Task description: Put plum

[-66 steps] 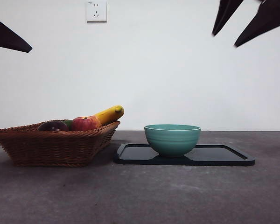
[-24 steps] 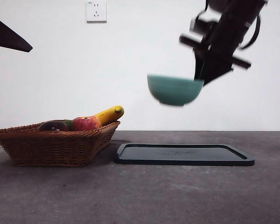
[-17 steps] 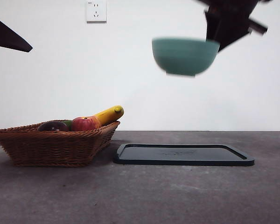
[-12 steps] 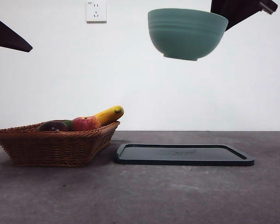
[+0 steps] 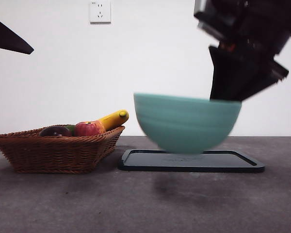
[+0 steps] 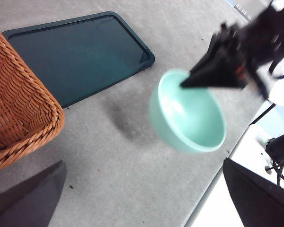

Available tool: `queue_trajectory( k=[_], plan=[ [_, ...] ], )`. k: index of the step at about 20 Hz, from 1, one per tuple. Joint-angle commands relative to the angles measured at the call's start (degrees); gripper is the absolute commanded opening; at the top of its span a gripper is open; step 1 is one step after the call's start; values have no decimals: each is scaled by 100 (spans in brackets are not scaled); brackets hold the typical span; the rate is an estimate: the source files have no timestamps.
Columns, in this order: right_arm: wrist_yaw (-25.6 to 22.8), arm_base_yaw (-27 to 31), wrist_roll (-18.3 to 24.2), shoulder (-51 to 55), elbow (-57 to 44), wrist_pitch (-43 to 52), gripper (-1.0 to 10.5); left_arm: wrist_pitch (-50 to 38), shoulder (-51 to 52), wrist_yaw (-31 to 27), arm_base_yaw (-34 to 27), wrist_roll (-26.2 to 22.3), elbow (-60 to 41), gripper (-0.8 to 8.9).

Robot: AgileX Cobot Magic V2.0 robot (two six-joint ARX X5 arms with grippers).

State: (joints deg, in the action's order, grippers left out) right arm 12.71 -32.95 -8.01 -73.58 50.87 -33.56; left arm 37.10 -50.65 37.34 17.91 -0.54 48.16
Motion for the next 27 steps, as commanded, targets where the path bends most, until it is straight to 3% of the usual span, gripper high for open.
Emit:
queue_trajectory(
  k=[1,14,19,27],
  plan=[
    [-98,-68,-175,-133,-201,260,10,-42,-33,13,28,-46,107,526],
    [-227,-68,-184,-728,-599,782,14,-31,-33,13,28,-46,107,526],
    [-223,-68,-254,-699,-581,769,219,-33,-33,13,28,-48,107,526],
    [-223,-17,-192,264,74,238,223,-28,-33,13,28,-46,107,526]
  ],
)
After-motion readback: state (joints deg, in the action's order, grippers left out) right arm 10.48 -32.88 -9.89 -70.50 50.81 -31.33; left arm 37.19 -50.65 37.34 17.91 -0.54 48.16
